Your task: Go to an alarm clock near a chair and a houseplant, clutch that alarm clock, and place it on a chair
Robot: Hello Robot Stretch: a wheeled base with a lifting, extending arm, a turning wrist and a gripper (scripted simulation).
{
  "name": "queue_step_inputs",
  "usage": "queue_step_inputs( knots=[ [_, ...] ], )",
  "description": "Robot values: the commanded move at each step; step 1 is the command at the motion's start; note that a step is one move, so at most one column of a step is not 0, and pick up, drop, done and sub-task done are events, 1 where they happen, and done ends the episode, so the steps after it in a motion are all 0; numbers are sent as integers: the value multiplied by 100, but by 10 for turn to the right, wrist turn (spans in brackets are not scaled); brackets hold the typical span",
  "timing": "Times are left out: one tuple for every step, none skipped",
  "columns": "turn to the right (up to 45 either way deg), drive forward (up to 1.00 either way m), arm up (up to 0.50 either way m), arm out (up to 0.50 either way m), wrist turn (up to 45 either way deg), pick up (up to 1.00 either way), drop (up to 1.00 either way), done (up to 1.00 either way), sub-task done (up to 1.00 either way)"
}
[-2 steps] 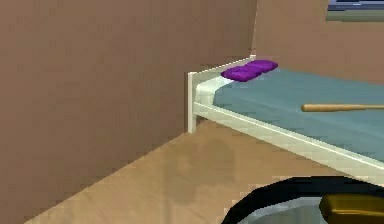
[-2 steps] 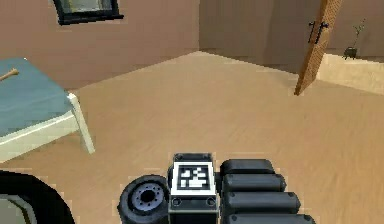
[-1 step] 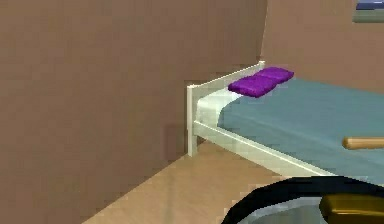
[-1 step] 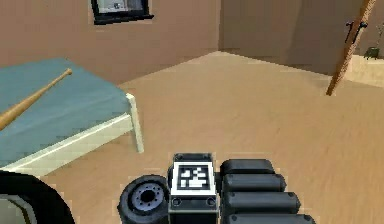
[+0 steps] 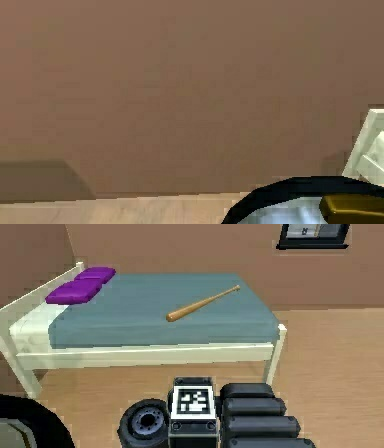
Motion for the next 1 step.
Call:
queue_step_inputs(
  knots=[
    [-30, 0, 0, 0, 0, 0, 0, 0, 0]
  ],
)
